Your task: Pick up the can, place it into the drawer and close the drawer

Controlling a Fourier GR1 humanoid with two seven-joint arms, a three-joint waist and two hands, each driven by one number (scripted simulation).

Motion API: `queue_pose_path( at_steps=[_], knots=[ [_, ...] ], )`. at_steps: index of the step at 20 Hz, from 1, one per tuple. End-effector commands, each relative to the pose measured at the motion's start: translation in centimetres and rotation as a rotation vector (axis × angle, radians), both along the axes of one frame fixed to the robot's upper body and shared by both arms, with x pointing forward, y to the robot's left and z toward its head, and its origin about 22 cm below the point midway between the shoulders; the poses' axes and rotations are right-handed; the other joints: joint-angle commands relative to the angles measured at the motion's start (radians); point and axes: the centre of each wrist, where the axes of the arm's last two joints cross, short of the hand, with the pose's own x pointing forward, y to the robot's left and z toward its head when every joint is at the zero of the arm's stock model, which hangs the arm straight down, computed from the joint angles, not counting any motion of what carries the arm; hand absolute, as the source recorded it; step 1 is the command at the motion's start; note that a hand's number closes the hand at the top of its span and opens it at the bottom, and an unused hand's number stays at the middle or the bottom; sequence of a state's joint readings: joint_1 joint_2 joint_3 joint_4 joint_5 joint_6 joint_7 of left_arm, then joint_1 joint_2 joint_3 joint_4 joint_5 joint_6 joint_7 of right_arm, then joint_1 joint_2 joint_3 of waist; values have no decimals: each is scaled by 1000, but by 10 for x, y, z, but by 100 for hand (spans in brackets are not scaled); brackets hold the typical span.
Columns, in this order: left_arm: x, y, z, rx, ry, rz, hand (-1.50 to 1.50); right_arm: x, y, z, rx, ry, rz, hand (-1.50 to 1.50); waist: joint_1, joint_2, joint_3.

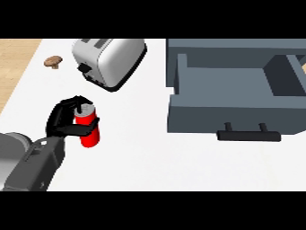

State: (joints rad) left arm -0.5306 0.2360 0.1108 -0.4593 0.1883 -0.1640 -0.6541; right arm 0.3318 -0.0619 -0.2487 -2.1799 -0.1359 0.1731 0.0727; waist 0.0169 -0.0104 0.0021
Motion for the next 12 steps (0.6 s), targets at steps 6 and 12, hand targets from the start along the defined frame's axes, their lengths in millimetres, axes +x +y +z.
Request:
queue_pose_path(
  at_steps=[6,12],
  knots=[
    [33,-74,85,18,-92,11,150,0,1,-5,2,-19,-21,-150,10,-3,1],
    [16,-120,132,33,-126,-23,150,-17,-10,10,1,-16,1,-150,-14,3,-1]
  ],
)
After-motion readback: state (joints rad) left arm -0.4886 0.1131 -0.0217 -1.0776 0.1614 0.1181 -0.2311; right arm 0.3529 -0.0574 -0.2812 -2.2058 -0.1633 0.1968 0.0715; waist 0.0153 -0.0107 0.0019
